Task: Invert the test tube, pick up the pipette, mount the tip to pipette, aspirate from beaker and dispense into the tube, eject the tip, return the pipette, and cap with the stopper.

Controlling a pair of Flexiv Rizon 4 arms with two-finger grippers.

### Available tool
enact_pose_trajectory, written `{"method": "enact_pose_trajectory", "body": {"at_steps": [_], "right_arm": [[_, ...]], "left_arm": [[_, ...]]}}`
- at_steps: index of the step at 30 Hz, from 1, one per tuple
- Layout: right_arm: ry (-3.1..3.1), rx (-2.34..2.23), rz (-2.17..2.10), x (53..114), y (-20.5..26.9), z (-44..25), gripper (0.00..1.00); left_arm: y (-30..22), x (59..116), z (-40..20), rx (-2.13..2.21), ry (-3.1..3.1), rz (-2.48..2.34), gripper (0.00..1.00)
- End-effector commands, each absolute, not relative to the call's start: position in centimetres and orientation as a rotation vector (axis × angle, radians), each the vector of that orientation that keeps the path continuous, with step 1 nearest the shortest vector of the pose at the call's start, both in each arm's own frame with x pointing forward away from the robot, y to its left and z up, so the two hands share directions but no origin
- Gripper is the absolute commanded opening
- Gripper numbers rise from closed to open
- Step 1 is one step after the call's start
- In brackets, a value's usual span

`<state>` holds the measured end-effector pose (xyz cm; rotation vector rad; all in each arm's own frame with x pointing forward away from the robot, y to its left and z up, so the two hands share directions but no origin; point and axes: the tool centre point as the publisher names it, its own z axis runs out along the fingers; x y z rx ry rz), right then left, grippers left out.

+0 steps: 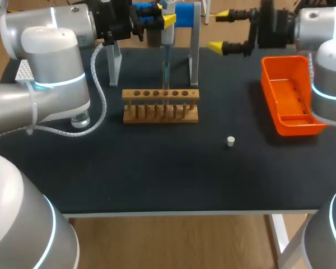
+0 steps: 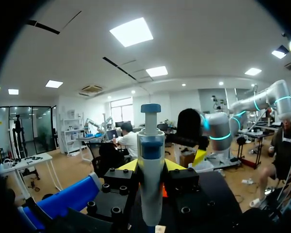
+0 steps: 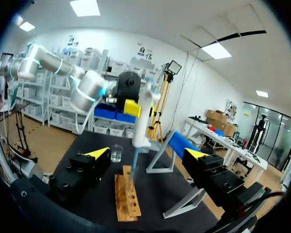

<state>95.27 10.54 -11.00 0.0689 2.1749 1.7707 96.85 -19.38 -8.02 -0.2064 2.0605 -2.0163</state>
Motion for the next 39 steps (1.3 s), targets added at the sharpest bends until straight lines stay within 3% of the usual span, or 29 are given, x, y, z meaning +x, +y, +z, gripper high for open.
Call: {"method": "enact_pose_trajectory", "body": {"at_steps": [1, 17, 18, 21, 22, 24, 25, 39], "right_arm": [[2.141, 0.082, 1.809, 93.8, 8.3, -7.7, 1.0], [2.147, -0.039, 2.123, 94.4, 12.6, -0.7, 1.0], [2.154, -0.036, 2.142, 94.5, 13.0, -0.5, 0.94], [2.192, -0.066, 2.147, 94.8, 14.2, 0.3, 0.44], [2.204, -0.07, 2.143, 94.9, 14.6, 0.5, 0.32], [2.224, -0.078, 2.146, 95.1, 15.2, 0.8, 0.17], [2.232, -0.074, 2.148, 95.3, 15.6, 1.0, 0.02], [2.298, -0.069, 2.137, 96.4, 19.8, 1.4, 0.0]], "left_arm": [[-19.4, 96.8, -8.1, -0.207, 2.057, -2.016, 0.0], [-19.4, 96.8, -8.1, -0.207, 2.057, -2.016, 0.0], [-19.4, 96.8, -8.1, -0.207, 2.057, -2.016, 0.0], [-19.4, 96.8, -8.1, -0.207, 2.057, -2.016, 0.0], [-19.4, 96.8, -8.1, -0.207, 2.057, -2.016, 0.0], [-19.4, 96.8, -8.1, -0.207, 2.057, -2.016, 0.0], [-19.4, 96.8, -8.1, -0.207, 2.057, -2.016, 0.0], [-19.4, 96.8, -8.1, -0.207, 2.057, -2.016, 0.0]]}}
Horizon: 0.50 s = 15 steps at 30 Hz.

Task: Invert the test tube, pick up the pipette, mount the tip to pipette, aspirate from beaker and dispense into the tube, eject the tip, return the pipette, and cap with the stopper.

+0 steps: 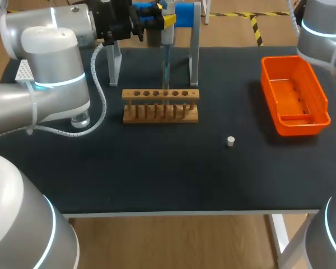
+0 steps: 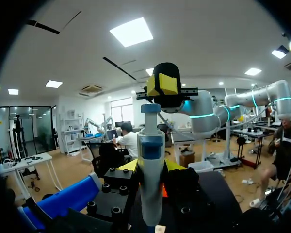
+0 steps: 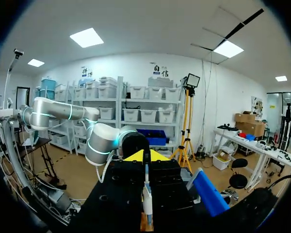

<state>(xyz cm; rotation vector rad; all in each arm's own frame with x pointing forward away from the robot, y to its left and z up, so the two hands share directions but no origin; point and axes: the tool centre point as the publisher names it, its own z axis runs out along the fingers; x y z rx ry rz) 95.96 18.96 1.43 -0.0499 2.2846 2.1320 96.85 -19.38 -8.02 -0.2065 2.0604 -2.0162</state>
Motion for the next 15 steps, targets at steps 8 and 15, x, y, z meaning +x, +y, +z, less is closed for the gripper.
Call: {"method": "enact_pose_trajectory", "body": {"at_steps": [8, 15], "right_arm": [[2.315, -0.082, 2.157, 96.1, 21.1, 0.7, 0.0], [2.318, -0.095, 2.177, 95.8, 21.9, 0.5, 0.0]], "left_arm": [[-19.4, 96.8, -8.1, -0.207, 2.057, -2.016, 0.0], [-19.4, 96.8, -8.1, -0.207, 2.057, -2.016, 0.0]]}}
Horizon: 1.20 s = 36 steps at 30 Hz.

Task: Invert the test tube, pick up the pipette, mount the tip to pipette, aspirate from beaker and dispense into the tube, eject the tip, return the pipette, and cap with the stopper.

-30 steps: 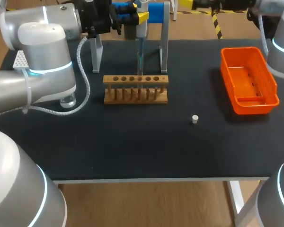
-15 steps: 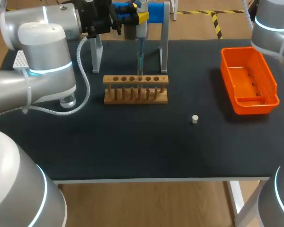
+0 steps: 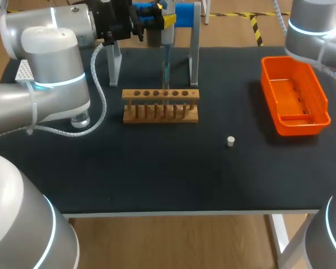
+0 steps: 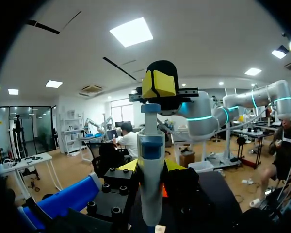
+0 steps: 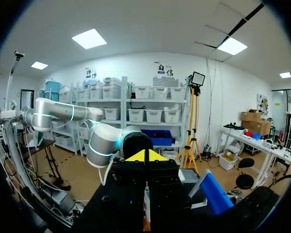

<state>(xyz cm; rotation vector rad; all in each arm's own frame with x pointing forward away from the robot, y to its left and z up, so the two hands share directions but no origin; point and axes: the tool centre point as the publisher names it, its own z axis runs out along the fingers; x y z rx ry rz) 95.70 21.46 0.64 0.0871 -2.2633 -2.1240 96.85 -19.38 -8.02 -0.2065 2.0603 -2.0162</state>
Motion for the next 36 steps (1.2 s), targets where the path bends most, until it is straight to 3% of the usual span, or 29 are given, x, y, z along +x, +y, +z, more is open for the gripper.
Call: {"method": "enact_pose_trajectory", "body": {"at_steps": [1, 36], "right_arm": [[-2.258, 0.095, -2.121, 95.7, 22.0, 0.4, 0.0], [-2.271, 0.113, -2.069, 95.5, 23.6, -1.5, 0.0]], "left_arm": [[-19.4, 96.8, -8.1, -0.207, 2.057, -2.016, 0.0], [-19.4, 96.8, -8.1, -0.207, 2.057, -2.016, 0.0]]}}
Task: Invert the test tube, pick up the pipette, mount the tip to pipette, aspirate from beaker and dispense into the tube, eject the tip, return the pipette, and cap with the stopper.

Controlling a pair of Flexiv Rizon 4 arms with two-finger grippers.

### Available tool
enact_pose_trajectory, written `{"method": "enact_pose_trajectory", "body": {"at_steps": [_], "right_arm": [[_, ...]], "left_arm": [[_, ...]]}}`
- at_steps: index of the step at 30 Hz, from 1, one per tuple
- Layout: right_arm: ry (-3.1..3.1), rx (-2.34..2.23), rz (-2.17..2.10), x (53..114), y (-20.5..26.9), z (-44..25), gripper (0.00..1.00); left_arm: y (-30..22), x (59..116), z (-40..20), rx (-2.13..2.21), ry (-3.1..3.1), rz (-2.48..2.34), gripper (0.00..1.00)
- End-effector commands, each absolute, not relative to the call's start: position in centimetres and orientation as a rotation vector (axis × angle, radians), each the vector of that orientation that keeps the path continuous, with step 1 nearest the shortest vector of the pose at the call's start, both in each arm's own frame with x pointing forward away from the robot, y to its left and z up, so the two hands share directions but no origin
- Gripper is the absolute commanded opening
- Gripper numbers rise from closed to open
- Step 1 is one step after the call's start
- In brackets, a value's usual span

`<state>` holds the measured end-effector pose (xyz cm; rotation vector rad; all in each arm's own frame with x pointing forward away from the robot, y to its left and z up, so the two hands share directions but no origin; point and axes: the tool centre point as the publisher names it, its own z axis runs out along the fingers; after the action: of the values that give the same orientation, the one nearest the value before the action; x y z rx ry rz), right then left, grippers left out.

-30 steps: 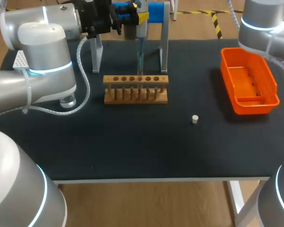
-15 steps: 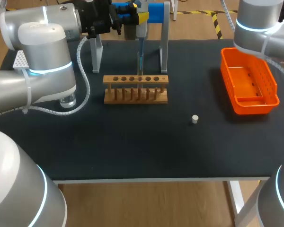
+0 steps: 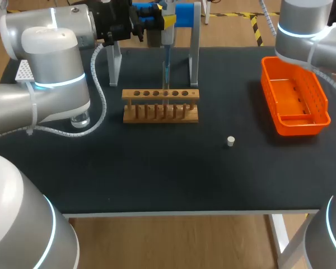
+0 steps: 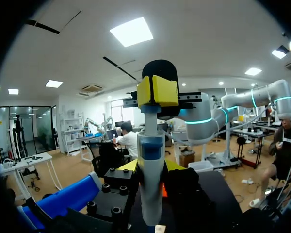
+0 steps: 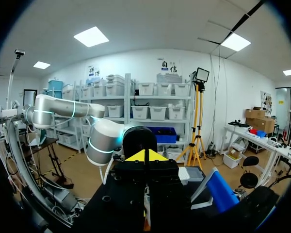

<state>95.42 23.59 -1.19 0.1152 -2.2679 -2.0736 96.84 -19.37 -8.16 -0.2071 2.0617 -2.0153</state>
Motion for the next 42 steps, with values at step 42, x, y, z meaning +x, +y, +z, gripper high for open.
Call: {"method": "enact_pose_trajectory", "body": {"at_steps": [42], "right_arm": [[-2.271, 0.126, -2.081, 95.3, 23.1, -1.4, 0.0]], "left_arm": [[-19.4, 96.8, -8.1, -0.207, 2.057, -2.016, 0.0]]}}
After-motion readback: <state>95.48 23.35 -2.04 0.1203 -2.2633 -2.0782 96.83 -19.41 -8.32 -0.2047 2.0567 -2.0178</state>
